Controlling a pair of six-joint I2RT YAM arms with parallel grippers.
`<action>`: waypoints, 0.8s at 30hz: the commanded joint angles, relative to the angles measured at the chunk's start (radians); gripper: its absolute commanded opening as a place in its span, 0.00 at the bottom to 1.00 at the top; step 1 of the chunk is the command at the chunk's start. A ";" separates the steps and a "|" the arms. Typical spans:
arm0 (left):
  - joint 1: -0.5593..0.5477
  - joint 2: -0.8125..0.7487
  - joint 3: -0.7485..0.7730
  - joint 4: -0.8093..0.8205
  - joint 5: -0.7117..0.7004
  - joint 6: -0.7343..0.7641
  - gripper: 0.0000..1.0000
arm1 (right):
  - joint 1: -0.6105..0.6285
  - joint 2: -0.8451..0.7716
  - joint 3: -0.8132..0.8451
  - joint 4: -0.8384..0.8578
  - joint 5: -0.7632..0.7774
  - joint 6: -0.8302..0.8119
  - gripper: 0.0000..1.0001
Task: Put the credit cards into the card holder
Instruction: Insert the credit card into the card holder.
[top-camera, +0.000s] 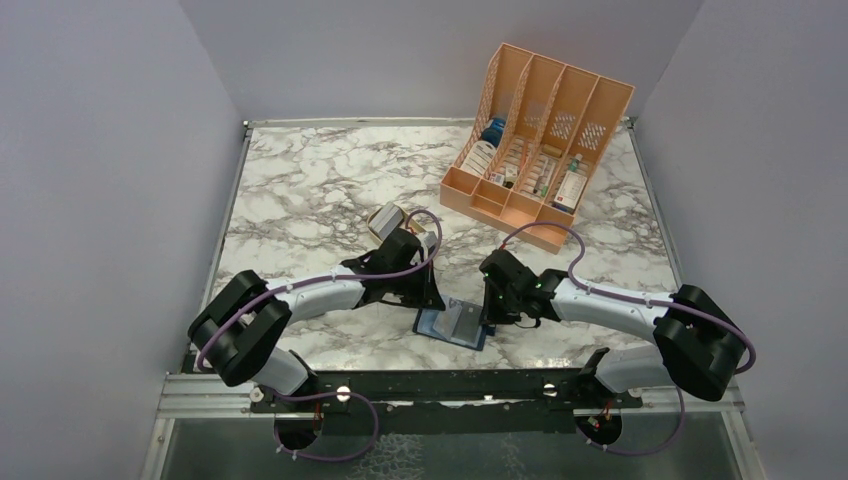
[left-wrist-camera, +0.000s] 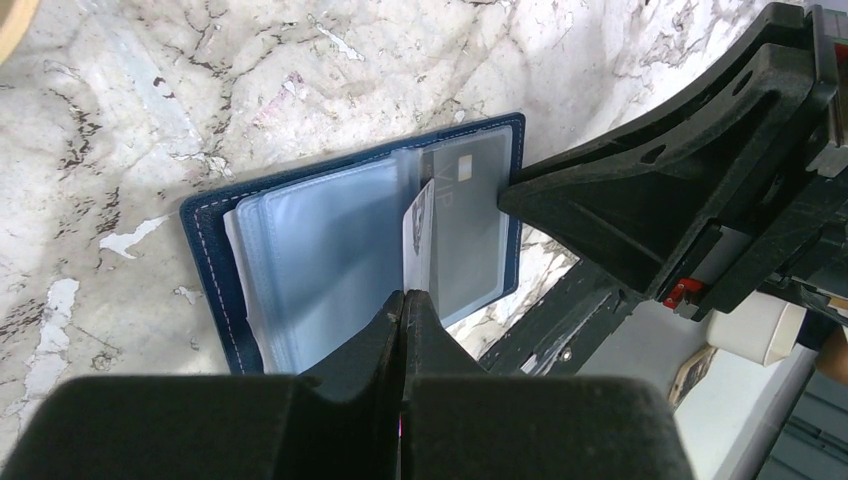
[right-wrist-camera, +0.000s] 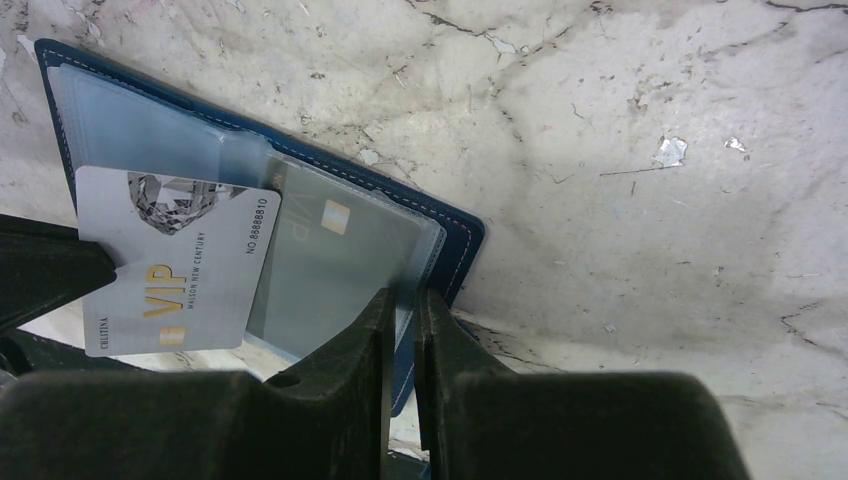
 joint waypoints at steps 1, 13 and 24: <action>0.001 0.013 0.000 0.002 -0.047 0.002 0.00 | 0.003 0.024 -0.027 0.020 0.025 -0.005 0.13; -0.033 0.045 -0.036 0.072 -0.091 -0.058 0.00 | 0.002 0.004 -0.026 0.027 0.019 0.016 0.13; -0.047 0.058 -0.047 0.108 -0.137 -0.064 0.00 | 0.002 0.000 -0.035 0.042 0.006 0.023 0.13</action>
